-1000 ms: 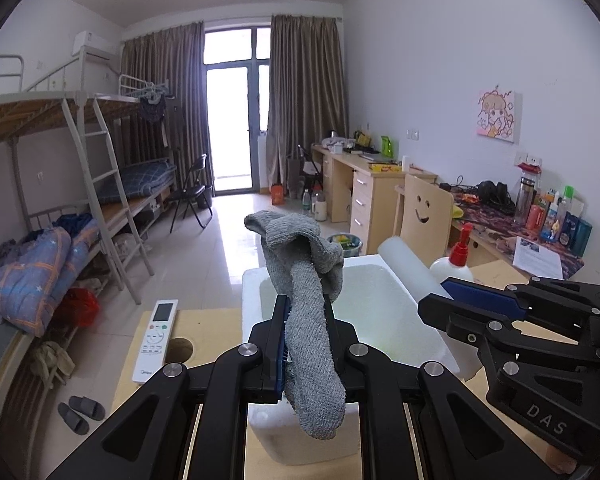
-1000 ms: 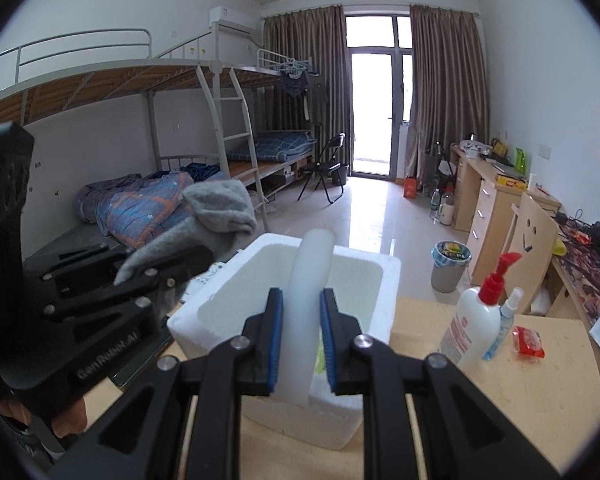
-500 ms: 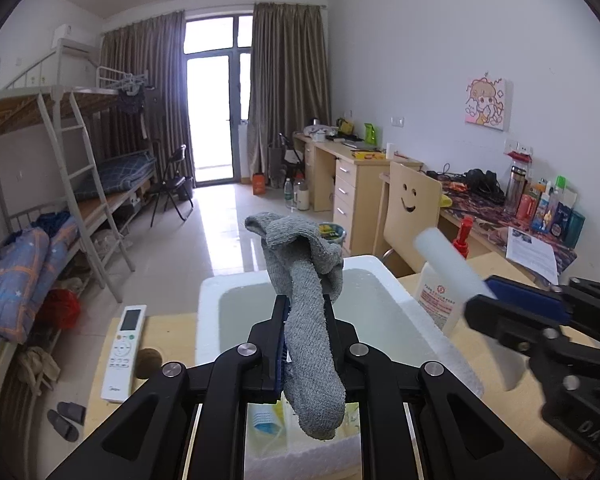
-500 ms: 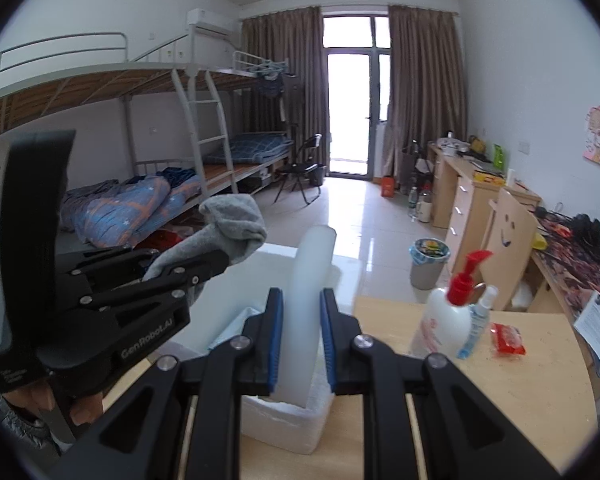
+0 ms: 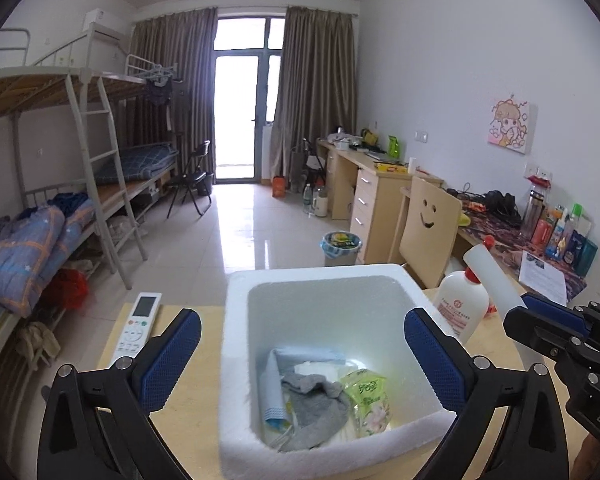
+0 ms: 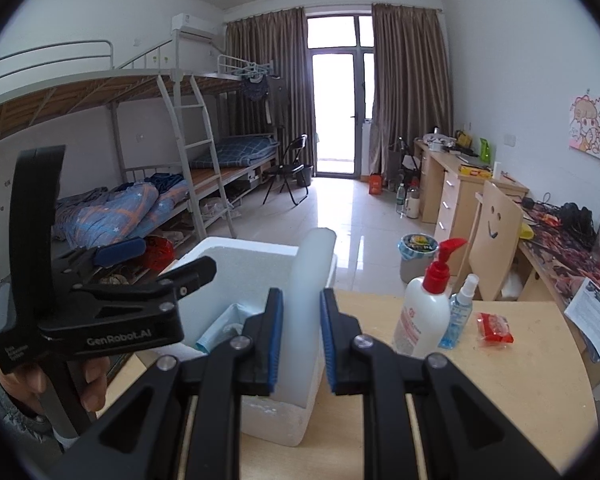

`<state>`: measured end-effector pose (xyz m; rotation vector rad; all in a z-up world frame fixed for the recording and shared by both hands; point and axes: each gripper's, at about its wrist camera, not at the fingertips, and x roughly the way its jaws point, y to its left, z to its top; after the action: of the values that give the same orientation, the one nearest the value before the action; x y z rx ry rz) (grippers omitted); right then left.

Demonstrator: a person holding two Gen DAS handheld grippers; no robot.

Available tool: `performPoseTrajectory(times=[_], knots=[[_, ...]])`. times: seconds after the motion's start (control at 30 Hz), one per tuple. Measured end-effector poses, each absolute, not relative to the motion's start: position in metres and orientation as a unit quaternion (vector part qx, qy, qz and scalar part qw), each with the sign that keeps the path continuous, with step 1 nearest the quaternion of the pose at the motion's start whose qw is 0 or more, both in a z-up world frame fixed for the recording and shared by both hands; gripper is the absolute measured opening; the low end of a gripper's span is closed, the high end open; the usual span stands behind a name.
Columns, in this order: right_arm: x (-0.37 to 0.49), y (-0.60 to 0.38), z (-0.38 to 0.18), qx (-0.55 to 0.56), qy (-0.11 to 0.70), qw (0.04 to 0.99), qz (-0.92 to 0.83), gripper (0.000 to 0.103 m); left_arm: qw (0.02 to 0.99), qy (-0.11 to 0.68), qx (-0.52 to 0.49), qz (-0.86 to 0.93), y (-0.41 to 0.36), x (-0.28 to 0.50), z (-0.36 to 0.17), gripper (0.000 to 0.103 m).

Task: Organize soft objects
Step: 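Lower the sock and tube into the box and open both tools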

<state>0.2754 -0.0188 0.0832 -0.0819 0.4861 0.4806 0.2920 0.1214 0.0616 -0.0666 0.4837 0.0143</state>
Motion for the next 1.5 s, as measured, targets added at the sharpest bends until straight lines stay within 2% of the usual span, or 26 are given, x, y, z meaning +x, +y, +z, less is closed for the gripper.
performPoseTrajectory(times=[0.97, 1.03, 1.13, 1.17, 1.2, 1.37, 1.5], knots=[[0.296, 0.036, 0.068, -0.061, 0.252, 0.921, 0.290, 0.022, 0.970, 0.217, -0.036, 0.099, 0.182, 0.243, 0.066, 0.102], [0.301, 0.038, 0.066, -0.061, 0.257, 0.921, 0.286, 0.026, 0.970, 0.216, -0.039, 0.104, 0.184, 0.241, 0.066, 0.102], [0.306, 0.037, 0.064, -0.054, 0.268, 0.919, 0.284, 0.043, 0.970, 0.215, -0.047, 0.108, 0.189, 0.240, 0.066, 0.102], [0.306, 0.035, 0.064, -0.049, 0.268, 0.919, 0.285, 0.059, 0.969, 0.215, -0.046, 0.109, 0.190, 0.240, 0.066, 0.102], [0.306, 0.033, 0.064, -0.046, 0.269, 0.919, 0.285, 0.069, 0.969, 0.215, -0.045, 0.110, 0.190, 0.241, 0.066, 0.102], [0.298, 0.032, 0.068, -0.053, 0.265, 0.920, 0.282, 0.077, 0.969, 0.218, -0.044, 0.107, 0.187, 0.240, 0.065, 0.102], [0.289, 0.026, 0.072, -0.050, 0.262, 0.921, 0.284, 0.078, 0.970, 0.216, -0.041, 0.101, 0.181, 0.233, 0.068, 0.102]])
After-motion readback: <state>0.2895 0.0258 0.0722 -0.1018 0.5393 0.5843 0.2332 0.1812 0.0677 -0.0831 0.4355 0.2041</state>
